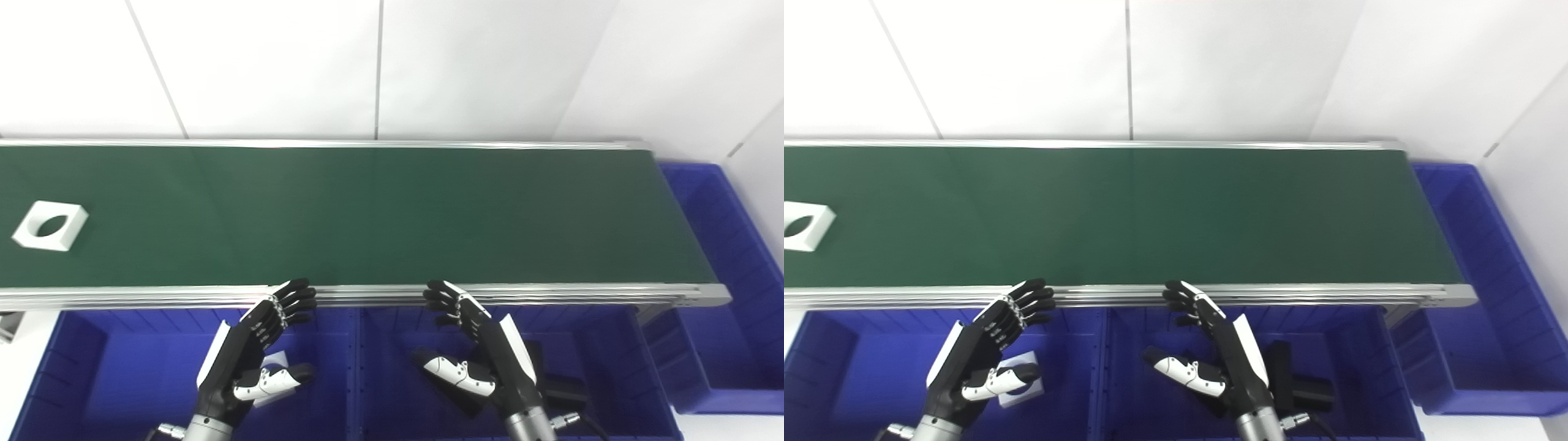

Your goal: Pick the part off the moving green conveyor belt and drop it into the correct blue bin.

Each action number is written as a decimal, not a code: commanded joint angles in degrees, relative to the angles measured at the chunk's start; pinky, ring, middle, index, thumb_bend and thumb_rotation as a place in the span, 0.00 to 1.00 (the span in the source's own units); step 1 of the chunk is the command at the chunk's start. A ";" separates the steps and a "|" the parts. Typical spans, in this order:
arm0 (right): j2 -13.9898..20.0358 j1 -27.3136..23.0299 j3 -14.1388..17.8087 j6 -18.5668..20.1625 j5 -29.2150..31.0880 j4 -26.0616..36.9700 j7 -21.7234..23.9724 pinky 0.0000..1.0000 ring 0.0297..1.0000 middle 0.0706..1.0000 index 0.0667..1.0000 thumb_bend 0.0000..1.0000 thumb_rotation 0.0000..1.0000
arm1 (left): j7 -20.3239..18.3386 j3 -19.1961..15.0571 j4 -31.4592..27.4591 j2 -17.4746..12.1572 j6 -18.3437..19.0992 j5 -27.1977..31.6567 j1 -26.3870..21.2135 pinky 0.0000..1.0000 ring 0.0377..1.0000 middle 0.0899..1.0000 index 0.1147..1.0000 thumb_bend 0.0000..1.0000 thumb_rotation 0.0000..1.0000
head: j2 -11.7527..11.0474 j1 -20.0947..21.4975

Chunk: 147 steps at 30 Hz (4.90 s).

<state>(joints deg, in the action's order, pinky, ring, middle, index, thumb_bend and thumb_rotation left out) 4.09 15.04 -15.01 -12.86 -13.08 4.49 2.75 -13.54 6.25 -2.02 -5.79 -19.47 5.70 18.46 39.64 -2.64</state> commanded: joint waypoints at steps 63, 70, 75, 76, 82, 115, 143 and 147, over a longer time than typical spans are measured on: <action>0.33 -3.97 1.35 -10.19 2.56 -8.17 0.23 0.73 0.81 0.83 0.88 0.49 0.43 | 0.53 -10.32 -15.98 -22.79 20.10 -27.49 -21.33 0.79 0.86 0.85 0.83 0.76 0.00 | -11.67 -21.22; 0.50 -3.76 1.35 -10.14 2.38 -7.67 0.18 0.73 0.81 0.83 0.88 0.50 0.47 | 0.13 -9.10 -10.40 -28.22 19.63 -33.40 -24.56 0.70 0.83 0.85 0.83 0.79 0.00 | -11.28 -21.89; 0.49 -3.39 1.32 -9.80 3.26 -7.15 0.51 0.74 0.82 0.83 0.89 0.50 0.47 | -0.50 -6.60 -6.35 -31.98 20.13 -39.29 -26.64 0.74 0.82 0.84 0.83 0.83 0.00 | -11.10 -21.97; 0.49 -3.37 1.33 -9.80 3.42 -7.15 0.57 0.75 0.82 0.83 0.89 0.50 0.47 | -0.50 -6.23 -5.80 -32.36 20.26 -40.14 -26.92 0.74 0.82 0.84 0.83 0.83 0.00 | -11.10 -21.97; 0.51 -3.13 1.41 -10.06 3.18 -6.86 0.57 0.74 0.82 0.83 0.89 0.50 0.47 | 0.04 -1.66 -2.07 -35.56 19.33 -50.24 -29.46 0.72 0.82 0.85 0.81 0.87 0.00 | -10.82 -22.13; 0.43 -1.39 1.19 -9.65 3.08 -4.56 0.90 0.74 0.82 0.83 0.89 0.49 0.47 | 4.88 9.82 17.51 -33.26 18.89 -61.75 -39.23 0.70 0.79 0.82 0.78 0.87 0.00 | -10.06 -21.26; 0.06 -1.33 1.49 -9.98 3.00 -4.36 0.52 0.72 0.81 0.83 0.89 0.50 0.47 | 5.28 13.87 22.58 -32.37 19.04 -59.28 -41.15 0.65 0.56 0.45 0.41 0.52 0.00 | -9.53 -20.68; 0.12 -1.42 1.61 -10.07 3.37 -4.58 0.66 0.73 0.81 0.83 0.89 0.51 0.49 | 3.96 12.91 20.35 -32.22 19.17 -57.79 -40.33 0.68 0.56 0.45 0.41 0.52 0.00 | -9.42 -20.63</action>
<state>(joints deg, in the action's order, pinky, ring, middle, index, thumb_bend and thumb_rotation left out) 4.52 14.22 -13.63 -20.45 -10.26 -1.50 3.46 -8.98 20.22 19.29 -36.06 -1.76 -52.67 -21.79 30.15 -23.29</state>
